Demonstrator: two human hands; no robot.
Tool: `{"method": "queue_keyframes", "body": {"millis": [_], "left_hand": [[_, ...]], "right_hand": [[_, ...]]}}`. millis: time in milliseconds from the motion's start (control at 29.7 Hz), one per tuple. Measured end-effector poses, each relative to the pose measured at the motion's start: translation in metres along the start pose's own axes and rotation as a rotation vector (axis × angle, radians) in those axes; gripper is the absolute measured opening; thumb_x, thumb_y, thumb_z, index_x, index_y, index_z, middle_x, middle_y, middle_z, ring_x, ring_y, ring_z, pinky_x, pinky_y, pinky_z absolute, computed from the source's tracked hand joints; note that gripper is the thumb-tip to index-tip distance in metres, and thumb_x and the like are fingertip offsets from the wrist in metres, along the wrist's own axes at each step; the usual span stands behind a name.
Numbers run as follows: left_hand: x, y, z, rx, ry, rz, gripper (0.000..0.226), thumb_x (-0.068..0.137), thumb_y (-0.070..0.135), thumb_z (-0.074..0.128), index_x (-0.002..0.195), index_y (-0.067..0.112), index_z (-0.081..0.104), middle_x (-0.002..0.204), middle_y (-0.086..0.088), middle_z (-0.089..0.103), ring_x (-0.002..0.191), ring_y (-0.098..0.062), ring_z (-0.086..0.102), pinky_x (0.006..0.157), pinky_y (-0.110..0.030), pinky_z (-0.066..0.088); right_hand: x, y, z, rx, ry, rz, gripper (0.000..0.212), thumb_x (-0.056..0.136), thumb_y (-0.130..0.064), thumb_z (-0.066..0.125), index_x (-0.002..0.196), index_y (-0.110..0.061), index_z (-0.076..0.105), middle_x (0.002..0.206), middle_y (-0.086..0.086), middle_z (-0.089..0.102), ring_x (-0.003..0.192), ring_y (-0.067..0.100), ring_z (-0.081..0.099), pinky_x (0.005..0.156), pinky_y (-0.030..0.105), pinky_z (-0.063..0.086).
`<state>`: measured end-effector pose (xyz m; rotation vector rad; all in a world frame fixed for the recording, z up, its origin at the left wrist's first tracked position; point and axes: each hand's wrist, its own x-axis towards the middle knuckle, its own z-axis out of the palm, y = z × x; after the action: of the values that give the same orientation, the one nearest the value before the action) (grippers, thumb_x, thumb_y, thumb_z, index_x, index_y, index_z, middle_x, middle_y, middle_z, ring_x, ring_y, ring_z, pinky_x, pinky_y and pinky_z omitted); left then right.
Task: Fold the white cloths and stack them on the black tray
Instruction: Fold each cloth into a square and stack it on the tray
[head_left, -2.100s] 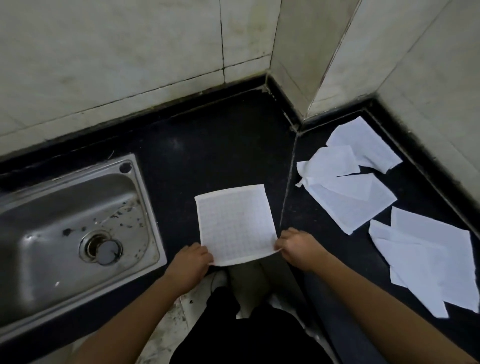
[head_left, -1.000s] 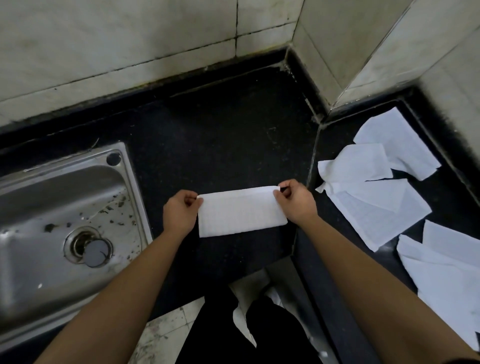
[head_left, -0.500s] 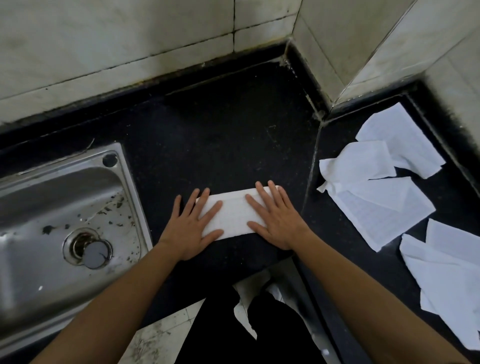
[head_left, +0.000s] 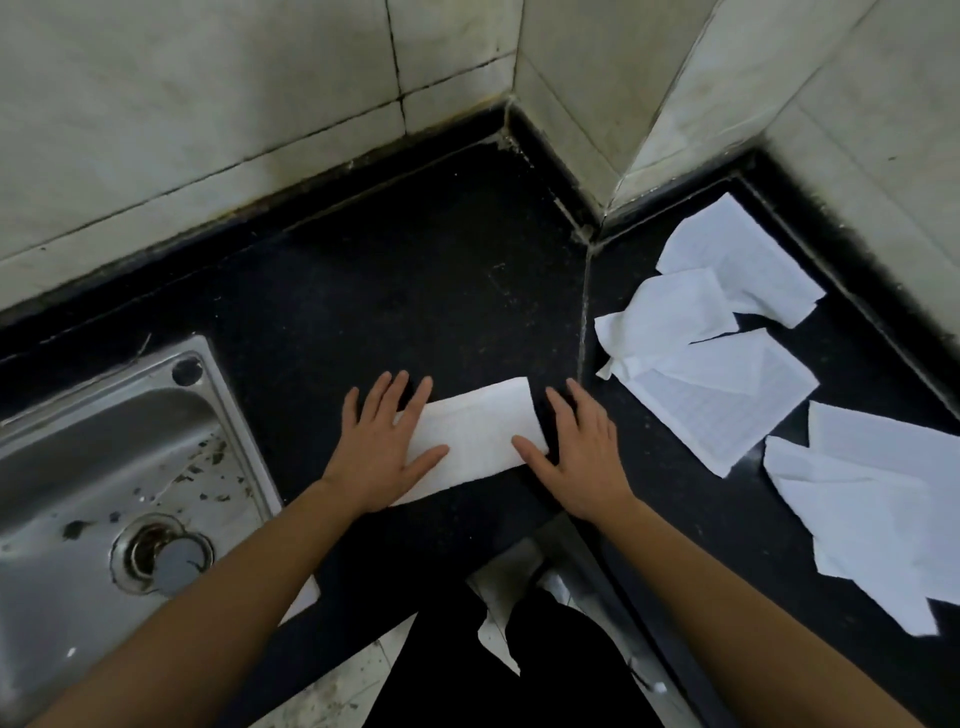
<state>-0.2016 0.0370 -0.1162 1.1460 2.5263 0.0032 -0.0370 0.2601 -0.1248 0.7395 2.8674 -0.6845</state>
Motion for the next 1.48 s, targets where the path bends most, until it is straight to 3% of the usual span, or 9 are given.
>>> {"method": "queue_keyframes", "body": {"millis": [101,269,404,605,774,976,1177,1379,1480], "left_hand": [[0.04,0.026,-0.023,0.019,0.014,0.186,0.069,0.1,0.046,0.038,0.157,0.023,0.005,0.163,-0.01,0.011,0.149,-0.027,0.011,0.119,-0.048,0.017],[0.097,0.071,-0.035,0.233,-0.104,0.503,0.069,0.098,0.009,0.044,0.156,0.026,0.011,0.164,-0.011,-0.004,0.15,-0.029,-0.001,0.119,-0.049,0.018],[0.107,0.087,-0.04,0.493,-0.171,0.622,0.074,0.091,-0.001,0.051,0.155,0.02,0.021,0.163,-0.009,0.008,0.148,-0.028,0.012,0.117,-0.045,0.025],[0.109,0.088,-0.038,0.547,-0.086,0.663,0.058,0.087,0.004,0.059,0.141,0.018,0.042,0.144,-0.007,0.043,0.128,-0.024,0.043,0.105,-0.037,0.039],[0.112,0.088,-0.044,0.408,-0.066,0.549,0.045,0.091,0.007,0.058,0.134,0.02,0.053,0.128,-0.003,0.052,0.117,-0.02,0.049,0.096,-0.033,0.043],[0.105,0.074,-0.091,0.018,-0.026,0.366,0.016,0.095,0.024,0.057,0.108,0.022,0.067,0.112,0.0,0.055,0.106,-0.018,0.051,0.088,-0.034,0.046],[0.084,0.069,-0.159,-0.328,0.285,0.312,0.004,0.089,0.025,0.067,0.092,0.025,0.065,0.099,0.005,0.056,0.094,-0.011,0.05,0.08,-0.029,0.043],[0.045,0.068,-0.16,-0.376,0.398,0.346,0.011,0.084,0.017,0.071,0.092,0.022,0.065,0.09,0.005,0.063,0.087,-0.013,0.052,0.073,-0.028,0.041],[0.024,0.062,-0.117,-0.341,0.338,0.339,0.015,0.081,0.011,0.072,0.093,0.018,0.067,0.091,0.003,0.064,0.088,-0.017,0.054,0.074,-0.032,0.046]], "right_hand": [[-0.013,0.002,0.001,0.063,0.041,0.127,0.074,0.088,-0.07,0.044,0.141,-0.019,0.048,0.135,0.005,0.046,0.122,0.024,0.048,0.102,0.042,0.042],[-0.025,-0.009,0.011,0.058,0.097,0.22,0.061,0.093,-0.057,0.056,0.138,-0.017,0.056,0.115,0.005,0.056,0.1,0.023,0.058,0.082,0.038,0.052],[-0.027,-0.013,0.023,0.028,0.181,0.238,0.037,0.086,-0.044,0.071,0.112,-0.018,0.074,0.095,0.005,0.065,0.081,0.025,0.064,0.064,0.036,0.055],[-0.014,-0.012,0.003,0.32,0.022,0.471,0.015,0.091,-0.034,0.067,0.103,-0.028,0.074,0.101,-0.007,0.059,0.084,0.012,0.06,0.066,0.025,0.047],[-0.007,-0.001,-0.017,0.663,-0.066,0.525,0.009,0.084,-0.025,0.075,0.092,-0.025,0.073,0.089,-0.007,0.072,0.082,0.006,0.067,0.073,0.015,0.05],[0.014,-0.003,-0.076,0.713,-0.099,0.421,0.029,0.082,-0.021,0.08,0.11,-0.018,0.073,0.09,-0.006,0.072,0.084,0.006,0.065,0.084,0.017,0.045],[0.029,-0.022,-0.157,0.542,0.114,0.15,0.009,0.082,-0.026,0.074,0.081,-0.034,0.073,0.079,-0.009,0.067,0.072,0.006,0.061,0.074,0.023,0.049],[0.012,-0.028,-0.172,0.396,0.203,-0.079,0.008,0.082,-0.025,0.074,0.084,-0.03,0.068,0.088,-0.006,0.064,0.081,0.007,0.059,0.07,0.014,0.043],[-0.005,-0.019,-0.138,0.263,0.107,-0.139,0.007,0.083,-0.027,0.073,0.088,-0.027,0.069,0.09,-0.007,0.063,0.083,0.009,0.06,0.075,0.025,0.049]]}}
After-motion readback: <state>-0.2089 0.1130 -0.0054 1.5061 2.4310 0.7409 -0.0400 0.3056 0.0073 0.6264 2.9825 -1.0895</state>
